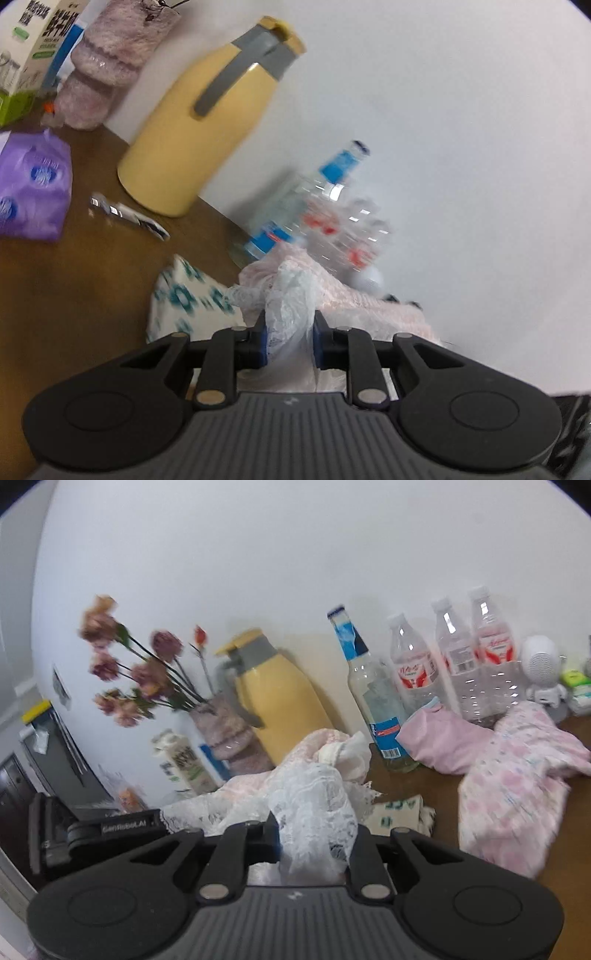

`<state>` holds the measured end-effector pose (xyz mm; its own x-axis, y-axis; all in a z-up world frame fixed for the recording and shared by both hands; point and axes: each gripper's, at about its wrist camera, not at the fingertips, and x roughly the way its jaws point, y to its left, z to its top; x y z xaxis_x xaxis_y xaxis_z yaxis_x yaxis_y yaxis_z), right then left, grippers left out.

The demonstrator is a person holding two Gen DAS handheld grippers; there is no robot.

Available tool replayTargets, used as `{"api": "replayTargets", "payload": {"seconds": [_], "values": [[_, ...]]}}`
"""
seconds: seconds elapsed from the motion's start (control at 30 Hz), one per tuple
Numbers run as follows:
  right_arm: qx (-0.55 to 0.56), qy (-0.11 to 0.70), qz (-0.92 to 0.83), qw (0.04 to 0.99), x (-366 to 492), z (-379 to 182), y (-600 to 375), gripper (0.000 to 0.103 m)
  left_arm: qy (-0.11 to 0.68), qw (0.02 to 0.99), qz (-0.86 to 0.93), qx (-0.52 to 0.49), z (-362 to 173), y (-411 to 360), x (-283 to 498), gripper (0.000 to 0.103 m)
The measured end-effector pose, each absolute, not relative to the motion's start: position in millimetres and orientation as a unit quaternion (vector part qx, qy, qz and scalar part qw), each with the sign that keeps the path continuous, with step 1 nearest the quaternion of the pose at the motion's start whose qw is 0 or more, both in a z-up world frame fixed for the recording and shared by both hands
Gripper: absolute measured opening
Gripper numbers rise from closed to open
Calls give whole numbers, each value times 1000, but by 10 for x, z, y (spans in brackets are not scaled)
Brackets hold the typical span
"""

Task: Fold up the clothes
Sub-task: 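Lift the bundle with both grippers and carry it toward the yellow thermos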

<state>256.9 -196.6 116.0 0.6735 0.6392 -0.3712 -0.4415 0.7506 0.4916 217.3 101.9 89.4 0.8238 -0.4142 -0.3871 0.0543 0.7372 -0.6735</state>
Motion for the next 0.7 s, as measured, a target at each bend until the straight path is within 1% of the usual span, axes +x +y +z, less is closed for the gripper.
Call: {"api": "replayTargets", "payload": {"seconds": [0.13, 0.2, 0.37, 0.4, 0.43, 0.47, 0.5, 0.53, 0.57, 0.6, 0.63, 0.67, 0.7], "values": [[206, 303, 285, 886, 3009, 776, -1891, 14, 265, 890, -115, -352, 622, 1098, 2495, 21], [213, 317, 275, 882, 3165, 580, -1878, 14, 278, 885, -109, -358, 448, 1147, 2620, 21], [207, 322, 255, 888, 3242, 288, -1869, 15, 278, 877, -107, -377, 92, 1220, 2686, 22], [204, 319, 250, 891, 3223, 275, -1856, 21, 277, 878, -107, -377, 70, 1225, 2674, 23], [200, 315, 246, 894, 3204, 261, -1844, 25, 275, 878, -103, -379, 72, 1234, 2644, 28], [196, 313, 239, 898, 3178, 261, -1845, 38, 272, 877, -98, -383, 79, 1247, 2609, 40], [190, 312, 232, 902, 3152, 277, -1847, 56, 267, 877, -87, -389, 102, 1263, 2558, 49], [181, 304, 226, 908, 3113, 332, -1862, 62, 256, 884, -77, -383, 169, 1286, 2498, 61], [172, 293, 220, 915, 3067, 404, -1883, 64, 243, 893, -67, -373, 253, 1310, 2438, 63], [162, 282, 213, 921, 3022, 476, -1905, 65, 229, 902, -57, -362, 337, 1335, 2378, 63], [151, 267, 207, 929, 2970, 560, -1928, 67, 212, 918, -57, -331, 472, 1321, 2312, 63], [139, 251, 200, 937, 2916, 650, -1952, 71, 193, 936, -61, -289, 630, 1290, 2245, 63], [126, 235, 193, 944, 2861, 739, -1975, 71, 174, 951, -65, -246, 789, 1260, 2177, 59]]}}
